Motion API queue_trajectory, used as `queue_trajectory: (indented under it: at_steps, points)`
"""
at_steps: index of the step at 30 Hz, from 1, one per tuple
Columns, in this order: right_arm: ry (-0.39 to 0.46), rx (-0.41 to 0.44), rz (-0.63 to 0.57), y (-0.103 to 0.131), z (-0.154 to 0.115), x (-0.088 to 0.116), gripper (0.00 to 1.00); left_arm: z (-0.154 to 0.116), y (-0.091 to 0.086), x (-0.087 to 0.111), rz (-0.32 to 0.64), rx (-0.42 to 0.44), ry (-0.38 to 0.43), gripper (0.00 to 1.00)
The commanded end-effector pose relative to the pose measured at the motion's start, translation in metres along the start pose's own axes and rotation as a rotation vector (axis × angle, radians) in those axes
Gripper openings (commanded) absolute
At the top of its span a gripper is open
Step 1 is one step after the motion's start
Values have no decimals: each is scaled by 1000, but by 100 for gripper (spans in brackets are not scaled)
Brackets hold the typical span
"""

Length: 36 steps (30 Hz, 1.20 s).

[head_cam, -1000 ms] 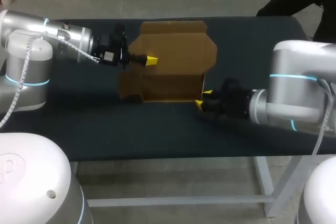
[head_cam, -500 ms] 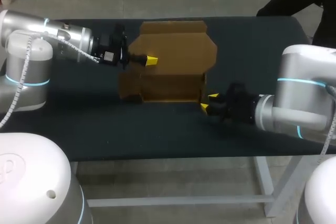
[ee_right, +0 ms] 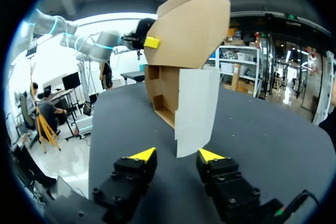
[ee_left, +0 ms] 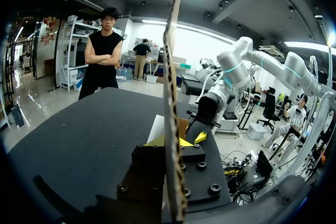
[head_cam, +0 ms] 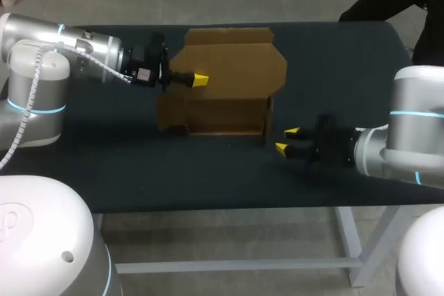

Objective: Assemble the packaging by folding the flat box into shape, placing the metal phone stand inside, and closing the box properly

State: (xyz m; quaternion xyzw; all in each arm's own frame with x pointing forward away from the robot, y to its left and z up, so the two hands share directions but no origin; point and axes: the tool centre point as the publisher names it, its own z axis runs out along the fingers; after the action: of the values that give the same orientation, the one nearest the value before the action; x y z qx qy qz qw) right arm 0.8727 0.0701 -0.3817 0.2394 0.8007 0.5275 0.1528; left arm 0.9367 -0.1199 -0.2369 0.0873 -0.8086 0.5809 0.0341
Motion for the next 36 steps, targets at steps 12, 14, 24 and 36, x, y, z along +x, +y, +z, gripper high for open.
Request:
queue_trajectory:
  at_steps: [12,14,24,36]
  points:
    - [239,11,-61,9,-10,-43,50,1,4,0,0,-3,-1,0]
    - [251,14,-73,10,-5,-47,50,1,4,0,0,-3,-1,0]
    - [294,9,-101,14,21,-58,49,1,4,0,0,-3,-1,0]
    - [301,-8,-145,21,39,-49,49,1,4,0,0,-3,-1,0]
